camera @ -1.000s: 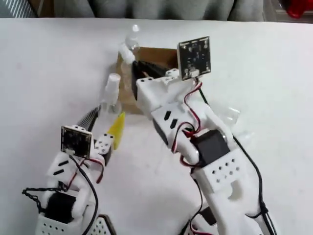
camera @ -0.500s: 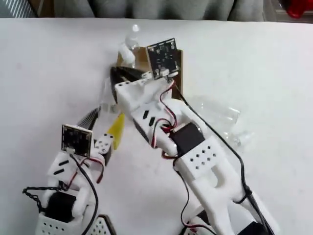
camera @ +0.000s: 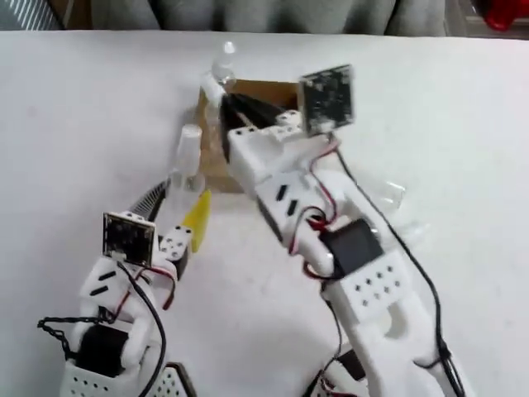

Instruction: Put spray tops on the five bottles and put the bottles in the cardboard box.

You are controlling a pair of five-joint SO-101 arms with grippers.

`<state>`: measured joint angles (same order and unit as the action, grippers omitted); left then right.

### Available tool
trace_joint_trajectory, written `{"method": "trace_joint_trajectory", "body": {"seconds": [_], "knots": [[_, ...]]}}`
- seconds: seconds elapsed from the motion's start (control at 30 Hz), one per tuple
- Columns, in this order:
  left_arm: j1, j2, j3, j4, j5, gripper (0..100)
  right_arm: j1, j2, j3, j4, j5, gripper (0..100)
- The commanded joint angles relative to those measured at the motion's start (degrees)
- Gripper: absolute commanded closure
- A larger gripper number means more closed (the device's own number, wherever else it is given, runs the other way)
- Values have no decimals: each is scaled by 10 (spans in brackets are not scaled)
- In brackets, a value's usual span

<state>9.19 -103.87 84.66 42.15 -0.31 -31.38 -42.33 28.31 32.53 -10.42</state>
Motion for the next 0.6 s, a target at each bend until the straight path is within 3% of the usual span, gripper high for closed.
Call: {"method": "trace_joint_trajectory", "body": {"seconds": [0.0, 0.23, 0.4, 0.57], "knots": [[-2, -9, -11, -20, 6, 947, 12, -43, -1, 58, 10, 984], [-55, -7, -43, -25, 47, 958, 7, -109, 83, 116, 11, 984], [-56, -6, -67, -25, 49, 977, -7, -181, 189, 63, 11, 984], [-56, -6, -77, -25, 50, 977, -87, -241, 305, -4, 14, 984]]}}
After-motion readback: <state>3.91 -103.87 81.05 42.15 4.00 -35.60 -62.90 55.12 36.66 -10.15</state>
